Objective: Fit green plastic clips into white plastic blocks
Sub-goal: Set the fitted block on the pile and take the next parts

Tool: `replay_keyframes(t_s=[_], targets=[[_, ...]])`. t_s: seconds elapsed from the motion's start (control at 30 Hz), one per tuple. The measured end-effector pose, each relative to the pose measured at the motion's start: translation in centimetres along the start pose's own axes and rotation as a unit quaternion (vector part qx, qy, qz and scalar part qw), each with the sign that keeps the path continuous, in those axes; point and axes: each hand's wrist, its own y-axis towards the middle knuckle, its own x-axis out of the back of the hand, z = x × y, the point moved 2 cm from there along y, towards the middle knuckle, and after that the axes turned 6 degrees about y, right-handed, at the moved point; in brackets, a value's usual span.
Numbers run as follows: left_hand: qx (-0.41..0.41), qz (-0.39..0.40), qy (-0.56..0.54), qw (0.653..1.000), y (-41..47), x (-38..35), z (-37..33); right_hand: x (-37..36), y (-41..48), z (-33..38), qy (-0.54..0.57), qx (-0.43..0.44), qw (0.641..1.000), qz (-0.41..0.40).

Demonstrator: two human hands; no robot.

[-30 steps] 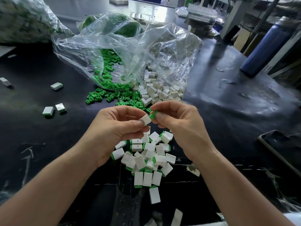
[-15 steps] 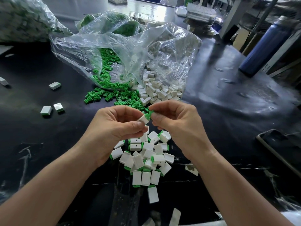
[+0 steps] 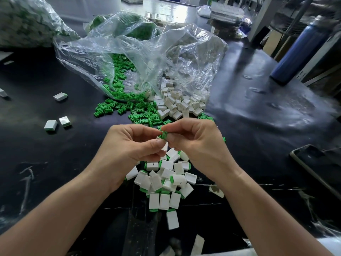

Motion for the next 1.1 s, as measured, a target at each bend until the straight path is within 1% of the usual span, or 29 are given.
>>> replay_keyframes(t_s=[0.27,0.47,0.7,0.83,0.93,1.0,1.03,1.1], targets=[[-0.006,-0.003,0.036,0.999,-0.1,0.1,-0.1,-0.1,0.0,-0.1,-0.046,0.012,0.999,0.000],[-0.008,0.010,0.062,0.998,-0.2,0.0,-0.2,0.0,-0.1,0.2,-0.089,0.020,0.995,0.041],[-0.006,0.017,0.072,0.997,-0.2,0.1,0.0,-0.1,-0.3,0.5,-0.138,0.052,0.988,0.042],[-0.037,0.007,0.073,0.997,-0.2,0.1,0.0,0.0,-0.3,0.7,-0.143,0.070,0.987,0.030],[-0.060,-0.006,0.099,0.993,-0.1,0.3,0.0,-0.2,-0.4,0.7,-0.155,0.093,0.983,0.026],[-0.071,-0.001,0.088,0.994,-0.1,0.3,-0.1,-0.3,-0.4,0.8,-0.123,0.077,0.989,0.032],[-0.080,-0.002,0.070,0.994,-0.2,0.3,-0.2,-0.2,-0.4,0.8,-0.080,0.054,0.995,0.037],[-0.103,0.001,0.041,0.994,-0.4,0.3,-0.6,0.0,-0.3,0.9,0.038,-0.011,0.998,0.041]])
